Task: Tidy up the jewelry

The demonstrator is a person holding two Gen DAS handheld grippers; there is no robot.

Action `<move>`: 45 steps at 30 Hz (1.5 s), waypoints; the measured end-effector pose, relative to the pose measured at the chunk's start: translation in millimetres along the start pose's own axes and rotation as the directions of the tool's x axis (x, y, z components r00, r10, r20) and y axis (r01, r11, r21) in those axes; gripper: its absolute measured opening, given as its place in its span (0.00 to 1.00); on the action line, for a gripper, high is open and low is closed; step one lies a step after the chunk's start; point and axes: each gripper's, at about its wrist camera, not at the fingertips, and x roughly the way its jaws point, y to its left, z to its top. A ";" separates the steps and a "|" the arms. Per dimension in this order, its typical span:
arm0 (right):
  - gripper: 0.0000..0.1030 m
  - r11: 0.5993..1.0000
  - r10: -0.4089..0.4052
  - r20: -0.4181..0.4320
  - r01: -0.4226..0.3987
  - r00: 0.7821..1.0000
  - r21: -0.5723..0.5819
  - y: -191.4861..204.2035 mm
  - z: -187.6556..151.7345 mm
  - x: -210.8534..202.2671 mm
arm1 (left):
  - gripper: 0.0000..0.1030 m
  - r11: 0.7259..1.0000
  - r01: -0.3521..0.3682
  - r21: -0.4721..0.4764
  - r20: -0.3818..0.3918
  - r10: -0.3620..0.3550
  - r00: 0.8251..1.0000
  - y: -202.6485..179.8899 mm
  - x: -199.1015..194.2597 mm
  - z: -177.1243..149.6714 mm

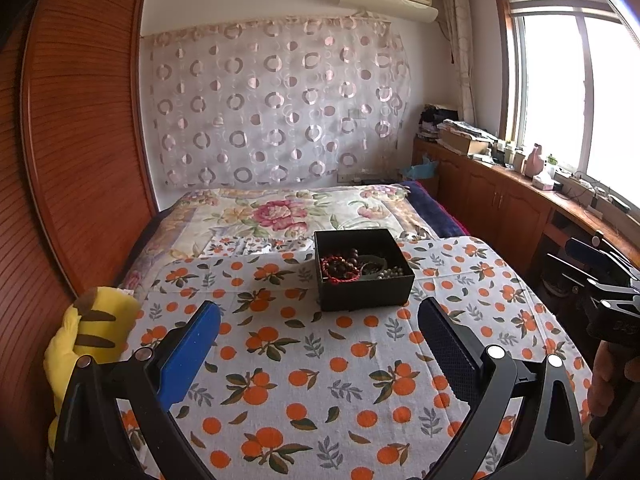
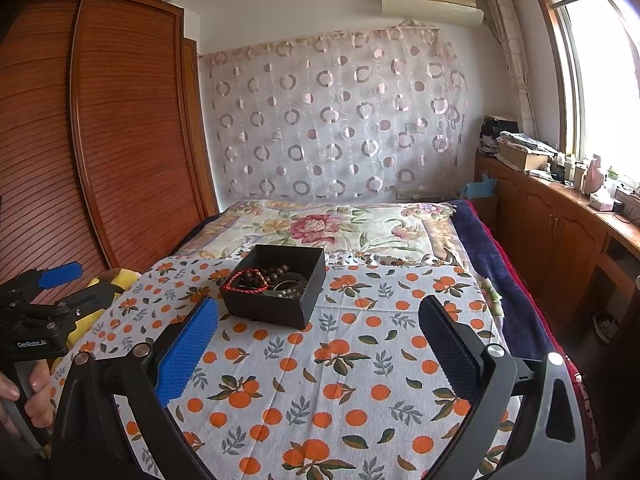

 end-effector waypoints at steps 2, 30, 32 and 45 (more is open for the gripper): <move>0.98 1.000 0.000 0.000 0.000 1.000 0.001 0.1 0.1 0.1 | 0.93 1.000 0.000 0.000 0.003 0.000 1.000 0.0 -1.2 0.7; 0.98 1.000 0.001 0.001 -0.001 1.000 0.003 -1.0 -0.7 -1.5 | 0.93 1.000 0.002 0.000 0.013 -0.002 1.000 -2.3 -5.1 0.1; 0.98 1.000 0.000 0.001 0.000 1.000 0.003 -1.2 -0.7 -1.6 | 0.93 1.000 0.002 0.000 0.012 -0.002 1.000 -2.0 -4.9 -0.4; 0.98 1.000 0.000 0.001 0.000 1.000 0.003 -1.0 -0.8 -1.6 | 0.93 1.000 0.004 0.000 0.011 -0.004 1.000 -3.0 -4.7 -1.3</move>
